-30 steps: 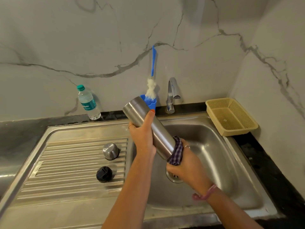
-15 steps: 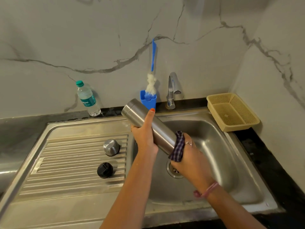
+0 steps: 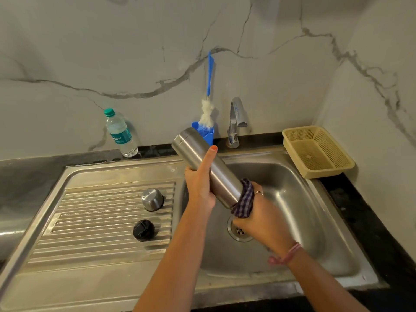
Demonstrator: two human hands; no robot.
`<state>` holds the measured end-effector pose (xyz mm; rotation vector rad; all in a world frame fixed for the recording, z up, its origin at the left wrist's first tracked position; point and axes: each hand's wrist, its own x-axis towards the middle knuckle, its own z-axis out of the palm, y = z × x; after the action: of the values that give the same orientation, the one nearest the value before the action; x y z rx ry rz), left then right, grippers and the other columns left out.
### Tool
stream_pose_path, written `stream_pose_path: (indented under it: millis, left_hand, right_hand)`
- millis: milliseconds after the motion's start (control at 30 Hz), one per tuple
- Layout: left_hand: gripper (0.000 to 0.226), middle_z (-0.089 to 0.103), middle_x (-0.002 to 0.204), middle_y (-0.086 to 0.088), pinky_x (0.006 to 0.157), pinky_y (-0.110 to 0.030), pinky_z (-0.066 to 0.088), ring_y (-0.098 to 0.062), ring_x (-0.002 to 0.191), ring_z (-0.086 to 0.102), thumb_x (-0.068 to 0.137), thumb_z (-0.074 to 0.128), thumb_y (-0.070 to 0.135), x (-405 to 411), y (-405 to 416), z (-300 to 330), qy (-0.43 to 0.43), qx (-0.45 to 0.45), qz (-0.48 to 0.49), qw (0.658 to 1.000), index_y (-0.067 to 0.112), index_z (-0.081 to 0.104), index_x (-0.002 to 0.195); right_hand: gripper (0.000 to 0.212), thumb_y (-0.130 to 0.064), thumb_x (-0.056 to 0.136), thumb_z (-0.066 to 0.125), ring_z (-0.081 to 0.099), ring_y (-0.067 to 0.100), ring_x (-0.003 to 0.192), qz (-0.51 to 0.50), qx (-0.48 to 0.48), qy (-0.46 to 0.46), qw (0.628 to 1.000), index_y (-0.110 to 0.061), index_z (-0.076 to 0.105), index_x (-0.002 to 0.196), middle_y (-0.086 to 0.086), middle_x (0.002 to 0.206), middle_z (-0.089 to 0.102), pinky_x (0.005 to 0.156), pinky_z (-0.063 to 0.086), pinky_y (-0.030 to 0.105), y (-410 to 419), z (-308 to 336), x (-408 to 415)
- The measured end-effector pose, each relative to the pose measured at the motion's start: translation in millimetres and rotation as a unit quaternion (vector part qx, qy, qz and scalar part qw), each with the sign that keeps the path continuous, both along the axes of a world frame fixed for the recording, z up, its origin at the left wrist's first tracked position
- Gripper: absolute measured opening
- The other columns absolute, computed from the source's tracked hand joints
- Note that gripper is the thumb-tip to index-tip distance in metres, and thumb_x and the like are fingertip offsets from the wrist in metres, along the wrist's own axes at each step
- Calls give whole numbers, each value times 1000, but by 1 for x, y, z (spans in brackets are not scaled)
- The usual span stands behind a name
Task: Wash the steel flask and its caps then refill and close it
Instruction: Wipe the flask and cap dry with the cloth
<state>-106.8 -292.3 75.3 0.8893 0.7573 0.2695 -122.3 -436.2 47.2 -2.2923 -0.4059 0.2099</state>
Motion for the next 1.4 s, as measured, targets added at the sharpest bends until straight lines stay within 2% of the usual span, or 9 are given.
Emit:
stream_pose_path:
  millis: [133, 333, 533, 767, 900, 1000, 1200, 1267, 1400]
  left_hand:
    - [41, 63, 111, -11, 97, -51, 52, -29, 105, 63, 79, 76, 34, -7, 1, 2, -49, -24, -68, 996, 25, 52, 110]
    - [75, 62, 113, -8, 92, -50, 54, -25, 100, 64, 69, 87, 36, 5, -13, -2, 10, -13, 39, 999, 23, 43, 128]
    - [54, 62, 114, -12, 96, -48, 52, -27, 105, 63, 71, 75, 35, -10, 2, 0, -81, -39, -85, 992, 22, 51, 117]
    - [70, 61, 111, -7, 80, -40, 55, -22, 98, 63, 73, 85, 32, 5, -13, -1, -5, -1, 25, 1000, 22, 41, 127]
    - [80, 61, 120, -13, 86, -43, 56, -28, 108, 63, 71, 83, 33, -2, 1, -6, -53, -5, -92, 994, 15, 42, 137]
    - [84, 62, 126, -16, 95, -46, 53, -28, 113, 62, 70, 84, 39, -8, 8, -17, -195, -79, -190, 959, 13, 45, 140]
    - [91, 51, 143, -18, 113, -53, 36, -34, 132, 50, 73, 83, 25, -7, 10, -31, -332, -151, -293, 884, 9, 35, 148]
    - [89, 56, 135, -17, 113, -55, 33, -33, 126, 53, 71, 81, 21, -7, 11, -29, -339, -152, -284, 884, 6, 36, 146]
    - [81, 64, 116, -10, 95, -45, 53, -25, 107, 63, 67, 85, 19, -7, -4, -5, -162, -21, -162, 973, 10, 45, 137]
  right_hand:
    - [47, -2, 68, 78, 70, 14, 76, 88, 147, 219, 961, -19, 59, 109, 7, 93, 71, 71, 59, 30, -16, 9, 11]
    - [79, -31, 71, 72, 65, 18, 95, -21, -32, -53, 998, -28, 31, 138, -3, 117, 59, 78, 56, 31, 2, -11, 4]
    - [47, -2, 69, 78, 71, 11, 76, 87, 169, 209, 959, -20, 60, 109, 3, 90, 71, 69, 59, 27, -20, 9, 9]
    - [78, -34, 73, 71, 66, 16, 93, -8, -11, -46, 999, -29, 30, 139, -5, 115, 61, 77, 55, 29, -1, -6, 3]
    - [58, -16, 71, 82, 70, 7, 78, 60, 145, 125, 980, -29, 50, 119, -5, 93, 70, 65, 54, 18, -14, 2, 7]
    - [46, -8, 69, 80, 70, 17, 86, 93, 256, 282, 920, -15, 62, 111, 7, 96, 72, 74, 58, 28, -24, 9, 9]
    - [46, -6, 70, 71, 70, 23, 86, 144, 287, 381, 867, -10, 61, 114, 10, 94, 72, 73, 57, 29, -37, 18, 17]
    - [50, -7, 69, 73, 69, 24, 91, 133, 275, 359, 882, -14, 60, 117, 10, 99, 72, 79, 58, 34, -36, 16, 17]
    - [70, -21, 70, 79, 69, 16, 86, 28, 151, 118, 981, -26, 43, 130, -2, 101, 69, 78, 58, 39, -22, 4, 14]
